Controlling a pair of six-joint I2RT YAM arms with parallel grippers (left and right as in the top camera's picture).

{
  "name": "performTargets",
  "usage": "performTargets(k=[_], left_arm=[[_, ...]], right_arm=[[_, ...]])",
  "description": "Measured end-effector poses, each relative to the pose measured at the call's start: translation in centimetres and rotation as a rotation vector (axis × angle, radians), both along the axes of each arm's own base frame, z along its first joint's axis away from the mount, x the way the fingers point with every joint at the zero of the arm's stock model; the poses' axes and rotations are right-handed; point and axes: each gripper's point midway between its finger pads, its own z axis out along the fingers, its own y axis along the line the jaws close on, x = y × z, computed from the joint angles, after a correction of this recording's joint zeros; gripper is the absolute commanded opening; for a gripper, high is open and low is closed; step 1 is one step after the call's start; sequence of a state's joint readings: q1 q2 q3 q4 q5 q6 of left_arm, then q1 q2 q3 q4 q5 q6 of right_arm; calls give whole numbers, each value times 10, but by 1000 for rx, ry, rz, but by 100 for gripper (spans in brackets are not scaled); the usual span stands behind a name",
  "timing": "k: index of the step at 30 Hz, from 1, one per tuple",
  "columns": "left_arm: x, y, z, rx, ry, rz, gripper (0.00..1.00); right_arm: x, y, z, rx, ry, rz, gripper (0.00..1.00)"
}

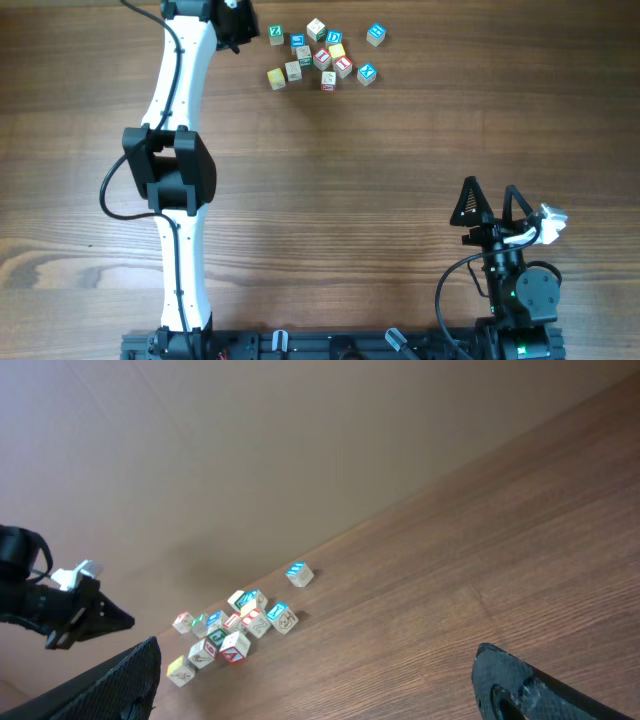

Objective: Form a circle
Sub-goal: 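Reach the left gripper forward toward the block pile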

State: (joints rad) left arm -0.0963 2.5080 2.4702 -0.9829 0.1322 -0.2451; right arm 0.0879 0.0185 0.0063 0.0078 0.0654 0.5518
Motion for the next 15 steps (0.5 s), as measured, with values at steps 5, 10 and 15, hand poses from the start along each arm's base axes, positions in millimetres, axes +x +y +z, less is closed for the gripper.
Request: performTargets(k=[5, 10, 15], left_arm=[[2, -30, -1, -2, -24, -48, 10], [-6, -60, -24, 2, 18, -99, 14], [-15, -68, -35, 9, 60, -114, 23]], right_arm=[[0, 0, 0, 0, 0, 0, 99], [0, 0, 0, 0, 0, 0, 100], [0, 0, 0, 0, 0, 0, 100]])
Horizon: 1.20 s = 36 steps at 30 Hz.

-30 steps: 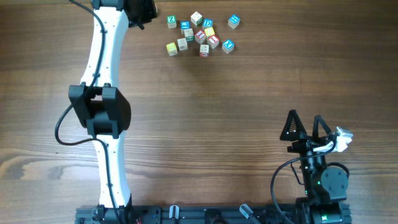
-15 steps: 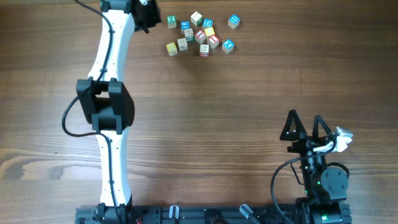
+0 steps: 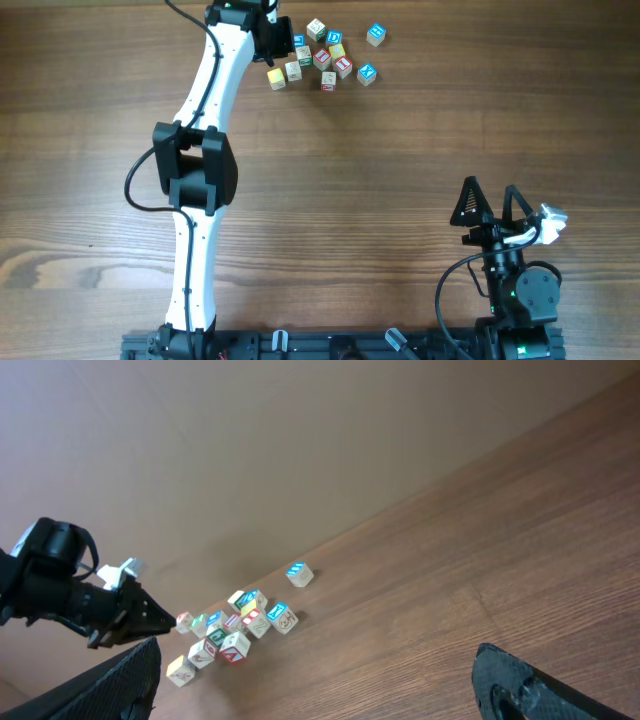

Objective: Form a circle
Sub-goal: 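Reach the left gripper forward toward the block pile, then grasp the yellow-bordered W block with the left gripper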

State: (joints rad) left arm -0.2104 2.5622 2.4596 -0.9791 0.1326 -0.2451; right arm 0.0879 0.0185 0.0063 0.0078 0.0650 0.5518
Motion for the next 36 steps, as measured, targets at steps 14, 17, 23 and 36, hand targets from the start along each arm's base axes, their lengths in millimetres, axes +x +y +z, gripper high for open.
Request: performTargets(k=[14, 17, 23, 36], left_arm=[[2, -5, 1, -4, -14, -4, 66], [9, -16, 7, -12, -56, -17, 39], [20, -36, 9, 19, -135, -31, 23], [35, -40, -38, 47, -147, -20, 50]], right_arm=[[0, 0, 0, 0, 0, 0, 100], [0, 0, 0, 0, 0, 0, 100], [0, 0, 0, 0, 0, 0, 100], [0, 0, 0, 0, 0, 0, 100]])
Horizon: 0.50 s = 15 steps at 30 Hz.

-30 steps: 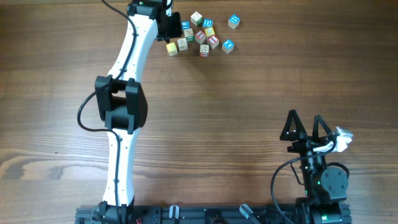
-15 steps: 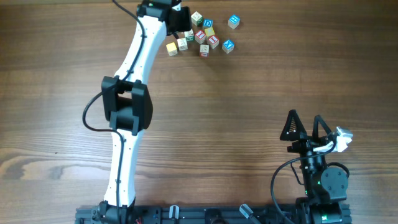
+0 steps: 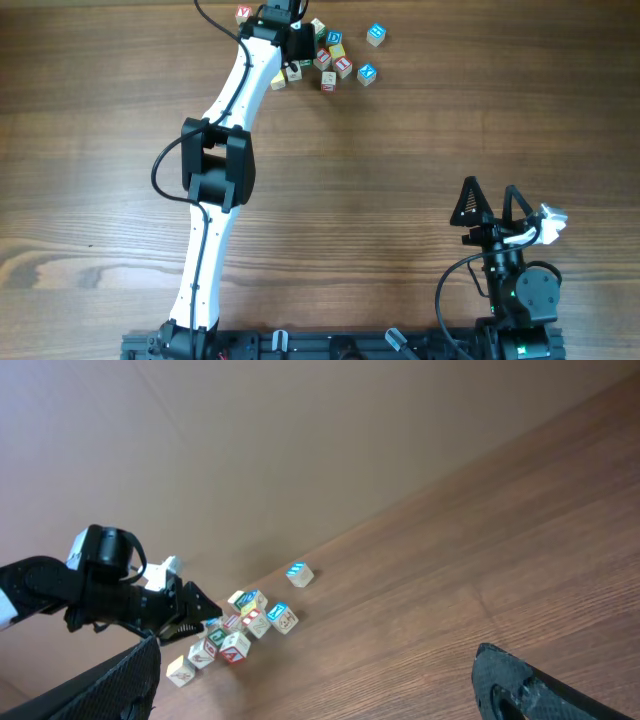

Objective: Form a circle
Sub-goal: 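Grasp the yellow-bordered W block with the left gripper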

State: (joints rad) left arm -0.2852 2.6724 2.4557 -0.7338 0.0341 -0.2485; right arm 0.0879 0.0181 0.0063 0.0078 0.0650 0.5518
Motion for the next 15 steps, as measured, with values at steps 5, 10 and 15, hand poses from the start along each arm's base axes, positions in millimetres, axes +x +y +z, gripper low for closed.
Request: performTargets(k=[5, 10, 15], left_arm=[[0, 0, -2, 0, 3, -1, 45], [0, 0, -20, 3, 20, 8, 39], [-1, 0, -20, -1, 25, 16, 28]], right_arm=[[0, 0, 0, 0, 0, 0, 100], [0, 0, 0, 0, 0, 0, 100], [0, 0, 0, 0, 0, 0, 100]])
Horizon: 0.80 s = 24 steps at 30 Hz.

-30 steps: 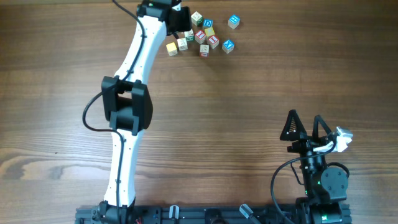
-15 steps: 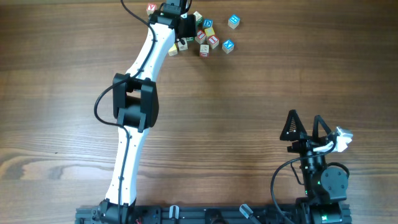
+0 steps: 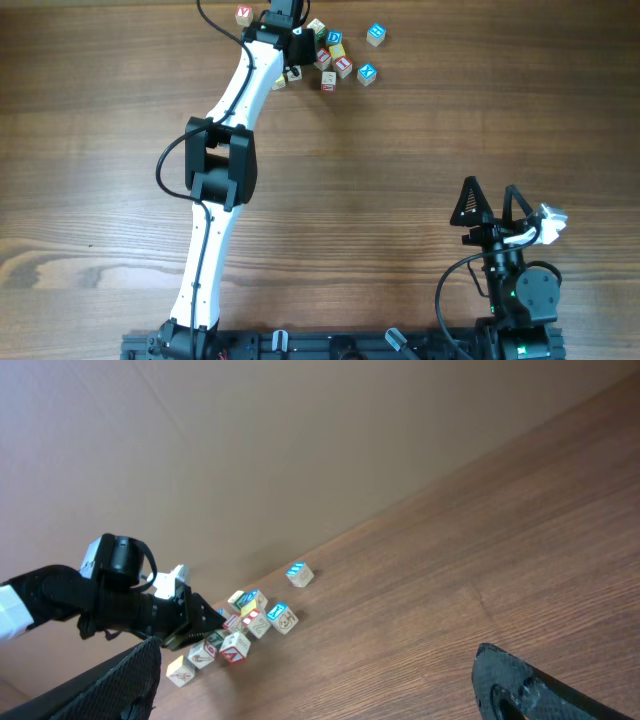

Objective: Form a circle
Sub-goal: 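Grasp the yellow-bordered W block with the left gripper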

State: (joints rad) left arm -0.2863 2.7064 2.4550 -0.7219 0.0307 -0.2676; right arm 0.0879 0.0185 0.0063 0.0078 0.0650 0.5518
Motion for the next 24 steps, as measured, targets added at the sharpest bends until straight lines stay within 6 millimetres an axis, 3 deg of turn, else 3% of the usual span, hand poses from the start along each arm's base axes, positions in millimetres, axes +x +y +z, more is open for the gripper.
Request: performTargets(k=[4, 9, 12, 17, 20, 22, 24], left_arm=[[2, 0, 1, -3, -10, 0, 17], [2, 0, 3, -5, -9, 4, 18], [-3, 1, 16, -2, -1, 4, 18], [-17, 6, 112, -23, -76, 5, 18], [-45, 14, 184, -32, -110, 6, 16], [-74, 22, 211, -22, -77, 5, 17], [-99, 30, 226, -9, -33, 5, 17]], right_arm=[[0, 0, 0, 0, 0, 0, 100], [0, 0, 0, 0, 0, 0, 100], [0, 0, 0, 0, 0, 0, 100], [0, 0, 0, 0, 0, 0, 100], [0, 0, 0, 0, 0, 0, 100], [0, 0, 0, 0, 0, 0, 100], [0, 0, 0, 0, 0, 0, 99]])
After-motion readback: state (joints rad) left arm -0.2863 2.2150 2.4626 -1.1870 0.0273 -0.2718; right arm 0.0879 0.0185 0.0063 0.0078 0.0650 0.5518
